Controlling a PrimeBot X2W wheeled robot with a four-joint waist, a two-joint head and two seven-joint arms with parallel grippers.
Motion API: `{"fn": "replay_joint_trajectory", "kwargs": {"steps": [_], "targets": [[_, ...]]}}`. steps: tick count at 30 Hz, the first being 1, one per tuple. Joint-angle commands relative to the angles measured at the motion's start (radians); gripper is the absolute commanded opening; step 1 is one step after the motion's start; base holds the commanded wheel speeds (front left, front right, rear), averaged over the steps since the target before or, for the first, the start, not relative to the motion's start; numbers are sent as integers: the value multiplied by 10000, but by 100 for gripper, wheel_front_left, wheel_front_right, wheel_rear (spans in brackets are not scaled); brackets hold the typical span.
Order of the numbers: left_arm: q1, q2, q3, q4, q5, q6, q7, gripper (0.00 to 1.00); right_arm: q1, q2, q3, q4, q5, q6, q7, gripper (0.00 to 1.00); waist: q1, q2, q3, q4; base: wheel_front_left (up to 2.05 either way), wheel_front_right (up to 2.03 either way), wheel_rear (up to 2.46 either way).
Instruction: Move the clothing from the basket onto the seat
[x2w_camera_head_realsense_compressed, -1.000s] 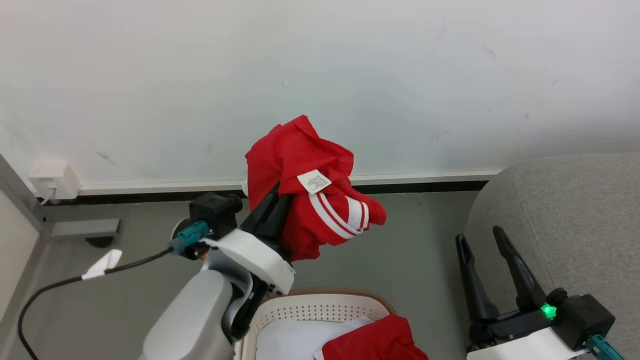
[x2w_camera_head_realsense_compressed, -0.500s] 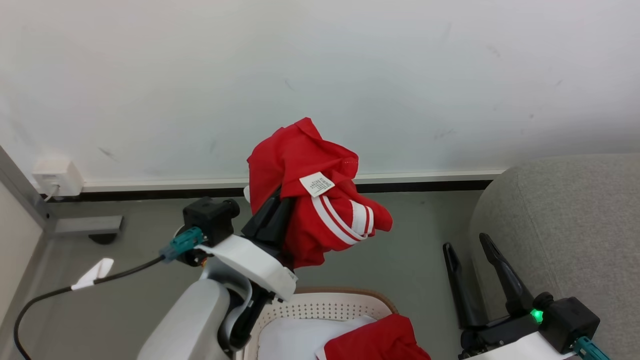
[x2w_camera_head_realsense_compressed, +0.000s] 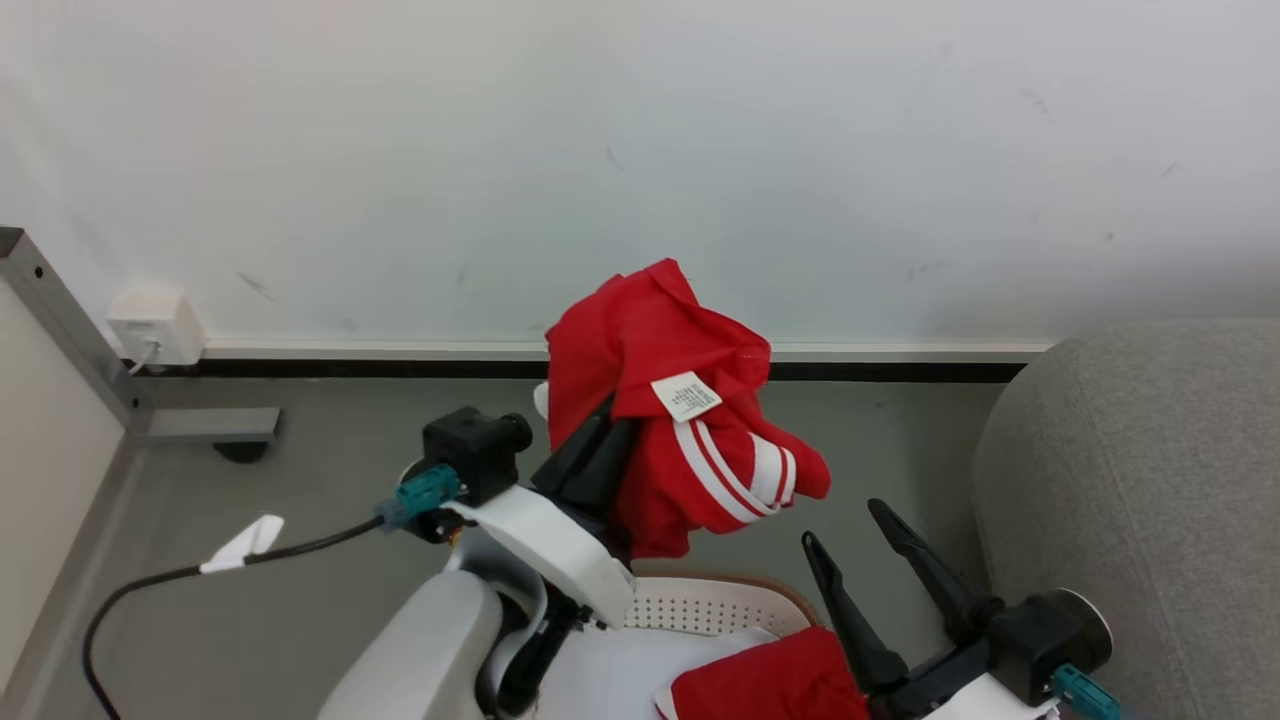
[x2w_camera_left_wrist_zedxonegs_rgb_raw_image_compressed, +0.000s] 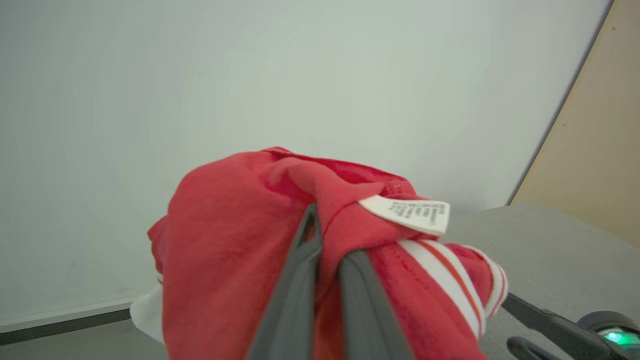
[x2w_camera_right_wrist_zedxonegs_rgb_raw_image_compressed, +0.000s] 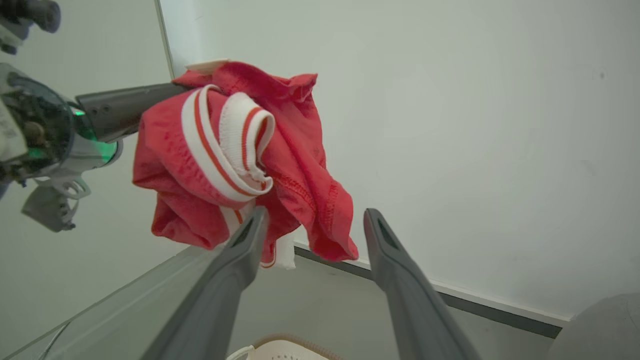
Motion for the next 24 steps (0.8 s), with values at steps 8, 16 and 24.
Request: {"fn": "replay_joint_trajectory", "kwargs": {"steps": [8, 16, 24], "targets": [[28, -380, -894, 276, -107, -177, -29, 0, -922, -125, 586, 1198, -436, -21, 6, 100, 0, 0, -94, 633, 0, 0, 0], [213, -629, -1820, 285, -343, -270, -64, 0, -1386, 50, 579, 2199, -670, -21, 7, 100, 0, 0, -220, 1375, 0, 0, 0], [242, -706, -2388, 274, -640, -317, -80, 0, -1462, 191, 350, 2459, -586, -21, 7, 100, 0, 0, -287, 1846, 0, 0, 0]]}}
